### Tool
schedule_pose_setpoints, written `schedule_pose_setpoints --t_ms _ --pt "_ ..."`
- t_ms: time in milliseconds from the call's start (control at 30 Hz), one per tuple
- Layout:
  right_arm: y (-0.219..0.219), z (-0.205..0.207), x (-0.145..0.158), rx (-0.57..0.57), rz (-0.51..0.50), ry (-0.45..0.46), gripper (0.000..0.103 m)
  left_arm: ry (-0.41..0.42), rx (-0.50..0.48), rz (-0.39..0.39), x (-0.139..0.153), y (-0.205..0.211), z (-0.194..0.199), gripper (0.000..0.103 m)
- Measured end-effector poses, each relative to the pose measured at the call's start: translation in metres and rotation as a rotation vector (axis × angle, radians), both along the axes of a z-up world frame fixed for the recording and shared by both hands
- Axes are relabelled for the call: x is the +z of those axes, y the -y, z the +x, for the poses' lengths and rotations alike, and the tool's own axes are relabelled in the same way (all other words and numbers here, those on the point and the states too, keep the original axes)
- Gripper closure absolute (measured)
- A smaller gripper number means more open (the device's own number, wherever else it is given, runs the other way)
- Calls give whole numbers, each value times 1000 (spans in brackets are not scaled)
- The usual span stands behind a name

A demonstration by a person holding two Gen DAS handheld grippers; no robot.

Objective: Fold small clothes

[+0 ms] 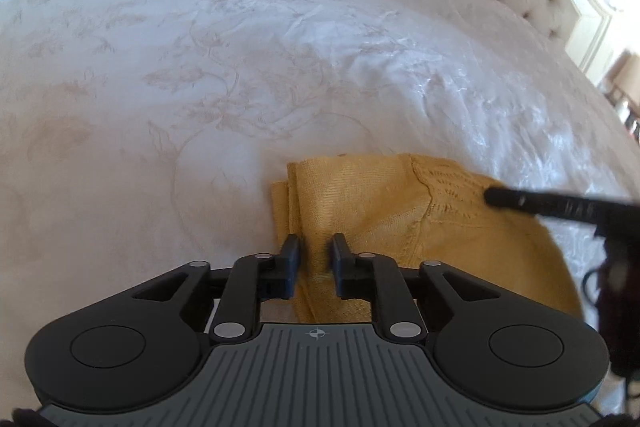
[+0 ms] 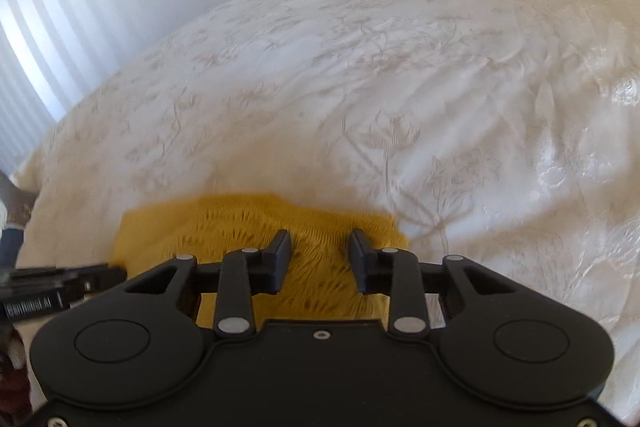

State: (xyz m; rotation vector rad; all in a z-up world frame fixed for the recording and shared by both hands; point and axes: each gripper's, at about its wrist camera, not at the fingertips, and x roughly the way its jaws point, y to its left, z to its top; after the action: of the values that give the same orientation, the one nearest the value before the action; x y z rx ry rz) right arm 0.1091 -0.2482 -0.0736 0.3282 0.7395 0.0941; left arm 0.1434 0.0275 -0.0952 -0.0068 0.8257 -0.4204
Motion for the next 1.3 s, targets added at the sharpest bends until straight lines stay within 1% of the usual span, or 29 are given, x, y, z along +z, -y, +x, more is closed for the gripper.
schedule_pose_setpoints --t_ms 33,67,133,200,233,267,300,367,500,567,600,633,700,767,800,833,867,900,967,1033,1067,1133,1167,1233,1300 --pt "-1 -4 6 -1 -8 11 55 11 -4 5 3 -1 -3 84" --pt "-2 -9 12 1 -8 21 53 26 -10 7 8 -2 -6 84" --pt "-2 -23 24 7 -5 33 52 61 -28 21 18 -2 -17 79" --pt "-6 -40 32 14 -15 18 46 87 -54 37 25 -2 -33 75" --pt "-9 -49 34 21 -29 3 43 91 -71 43 27 -1 -41 71" --pt "-12 -58 35 28 -47 -13 43 89 -87 49 27 -1 -49 69" --pt "-15 -68 35 33 -67 -34 42 82 -102 54 26 0 -57 66" --pt "-21 -82 30 38 -103 -88 41 52 -126 66 19 0 -71 65" --pt "-25 -112 9 61 -132 -253 37 -5 -141 105 -3 -5 -93 64" --pt "-24 -123 3 71 -137 -311 33 -34 -125 122 -12 -12 -100 61" --pt "-23 -128 3 69 -142 -323 28 -41 -115 122 -14 -16 -104 58" --pt "-22 -134 5 62 -147 -328 25 -44 -104 118 -14 -20 -106 57" --pt "-20 -140 12 48 -151 -302 25 -45 -92 111 -7 -23 -110 57" --pt "-22 -147 25 26 -160 -246 22 -33 -78 121 4 -22 -113 57" --pt "-23 -151 33 14 -166 -204 13 -24 -71 123 10 -21 -115 57" --pt "-25 -155 42 5 -168 -157 3 -9 -65 116 17 -19 -118 57" --pt "-27 -159 50 -4 -170 -116 0 13 -59 102 25 -18 -122 57" --pt "-29 -162 58 -15 -175 -76 1 39 -51 86 34 -16 -126 56" --pt "-34 -167 71 -39 -189 -17 1 85 -43 63 49 -12 -134 52" --pt "-38 -172 82 -61 -206 33 1 116 -35 46 62 -6 -141 43" --pt "-40 -173 87 -73 -213 52 1 130 -22 40 69 -4 -144 41" --pt "-42 -175 95 -91 -218 73 1 154 10 43 81 2 -149 34" --pt "-43 -175 98 -100 -217 78 1 164 22 47 86 5 -151 33" --pt "-45 -176 103 -108 -215 74 1 176 40 53 94 9 -153 28" --pt "-48 -177 105 -109 -216 72 1 167 42 45 99 10 -156 28"
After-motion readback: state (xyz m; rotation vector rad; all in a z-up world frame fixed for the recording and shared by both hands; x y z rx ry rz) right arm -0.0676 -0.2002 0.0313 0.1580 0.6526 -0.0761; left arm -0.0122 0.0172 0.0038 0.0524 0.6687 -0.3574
